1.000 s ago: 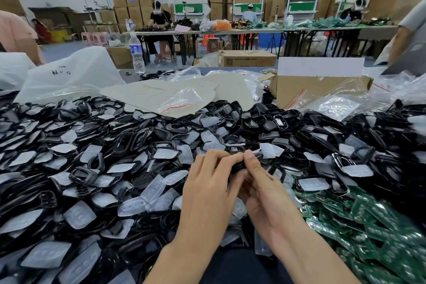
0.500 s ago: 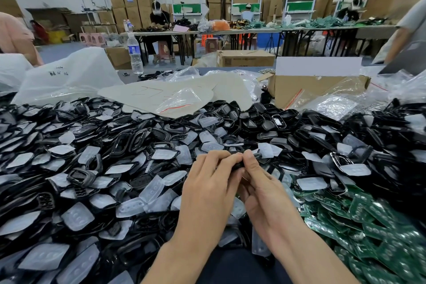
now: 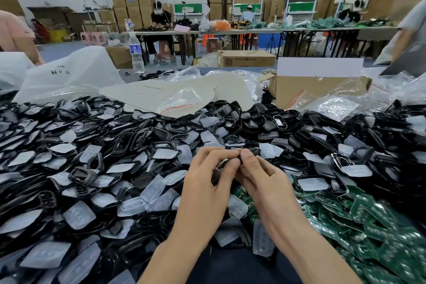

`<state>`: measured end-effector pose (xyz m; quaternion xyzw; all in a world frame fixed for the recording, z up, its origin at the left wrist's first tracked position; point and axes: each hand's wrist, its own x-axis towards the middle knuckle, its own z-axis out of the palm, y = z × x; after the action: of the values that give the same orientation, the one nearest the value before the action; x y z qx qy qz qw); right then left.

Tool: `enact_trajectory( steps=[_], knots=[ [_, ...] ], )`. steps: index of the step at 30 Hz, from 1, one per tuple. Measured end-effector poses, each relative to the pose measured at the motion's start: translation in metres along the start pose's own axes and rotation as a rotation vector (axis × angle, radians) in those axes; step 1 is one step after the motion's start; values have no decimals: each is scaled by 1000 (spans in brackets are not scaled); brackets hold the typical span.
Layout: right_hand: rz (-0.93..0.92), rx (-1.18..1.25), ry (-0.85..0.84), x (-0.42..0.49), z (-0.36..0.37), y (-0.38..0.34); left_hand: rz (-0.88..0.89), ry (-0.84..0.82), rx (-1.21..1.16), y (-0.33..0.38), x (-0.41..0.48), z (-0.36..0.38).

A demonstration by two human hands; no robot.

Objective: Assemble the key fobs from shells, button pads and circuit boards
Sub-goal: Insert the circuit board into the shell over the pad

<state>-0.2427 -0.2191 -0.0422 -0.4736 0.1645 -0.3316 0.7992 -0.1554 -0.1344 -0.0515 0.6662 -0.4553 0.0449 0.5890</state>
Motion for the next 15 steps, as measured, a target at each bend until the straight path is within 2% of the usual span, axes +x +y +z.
enact_trajectory(
  steps=[3, 6, 11, 15],
  knots=[
    [-32, -53, -8, 1, -1, -1, -137, -62, -180, 4, 1, -2],
    [-76, -105, -28, 1, -3, -1, -173, -81, -255, 6, 0, -4],
    [-105, -190, -41, 1, -7, -3, -171, -88, -254, 5, 0, -5],
    [-177, -335, -39, -2, -7, -6, -101, -94, -179, 3, 0, -7]
  ],
)
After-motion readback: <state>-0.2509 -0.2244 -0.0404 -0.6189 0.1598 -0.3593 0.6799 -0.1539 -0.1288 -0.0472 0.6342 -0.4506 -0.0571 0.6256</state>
